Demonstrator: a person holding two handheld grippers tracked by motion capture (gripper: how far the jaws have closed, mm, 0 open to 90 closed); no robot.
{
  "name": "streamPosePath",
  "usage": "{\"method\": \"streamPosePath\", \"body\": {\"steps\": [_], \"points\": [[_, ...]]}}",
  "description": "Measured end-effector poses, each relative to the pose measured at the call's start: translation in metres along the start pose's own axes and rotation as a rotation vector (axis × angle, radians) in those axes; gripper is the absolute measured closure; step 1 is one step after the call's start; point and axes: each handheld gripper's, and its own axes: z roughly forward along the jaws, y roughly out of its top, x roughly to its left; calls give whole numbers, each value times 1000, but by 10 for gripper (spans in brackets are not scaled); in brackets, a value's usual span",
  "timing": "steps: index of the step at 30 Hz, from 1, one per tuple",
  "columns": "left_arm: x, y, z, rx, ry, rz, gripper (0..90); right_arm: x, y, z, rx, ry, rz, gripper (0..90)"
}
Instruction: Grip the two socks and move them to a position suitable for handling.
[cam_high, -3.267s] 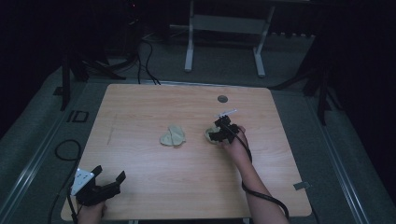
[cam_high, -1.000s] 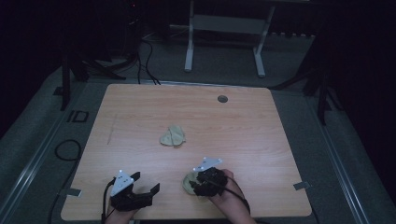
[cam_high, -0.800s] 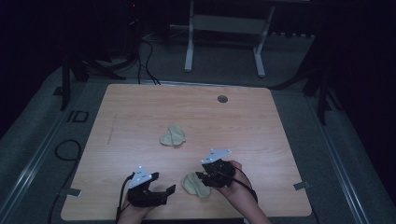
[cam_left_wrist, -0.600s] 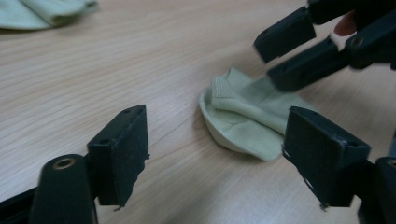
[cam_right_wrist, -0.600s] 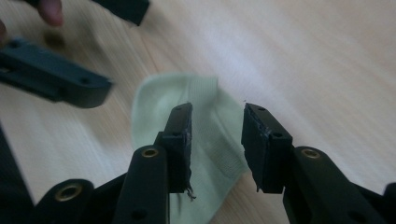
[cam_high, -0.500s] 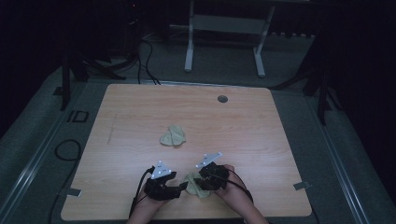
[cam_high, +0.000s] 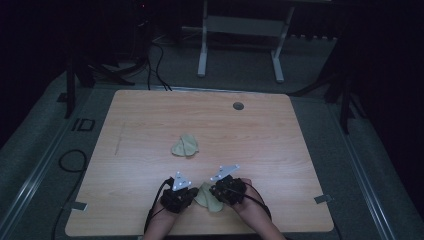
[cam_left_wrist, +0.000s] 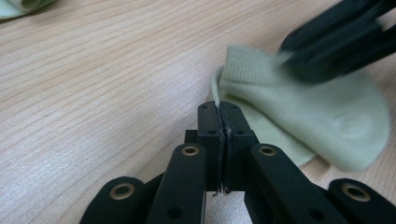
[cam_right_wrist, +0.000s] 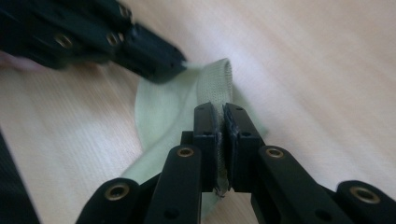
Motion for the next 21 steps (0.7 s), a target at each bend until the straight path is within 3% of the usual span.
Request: {"method": "streamPosePath", "body": {"steps": [3, 10, 17, 21], "points": [[-2, -1, -2, -9, 15, 16, 882, -3, 0, -17, -38, -26, 25, 842], [-4, -3, -10, -44, 33, -20, 882, -23, -21, -47, -87, -93, 106, 840], [-6, -6, -9, -17, 27, -29, 882, -42, -54, -49, -57, -115, 207, 832], [-10, -8, -6, -10, 4, -37, 880, -45, -69, -43, -17, -124, 222, 816]]}}
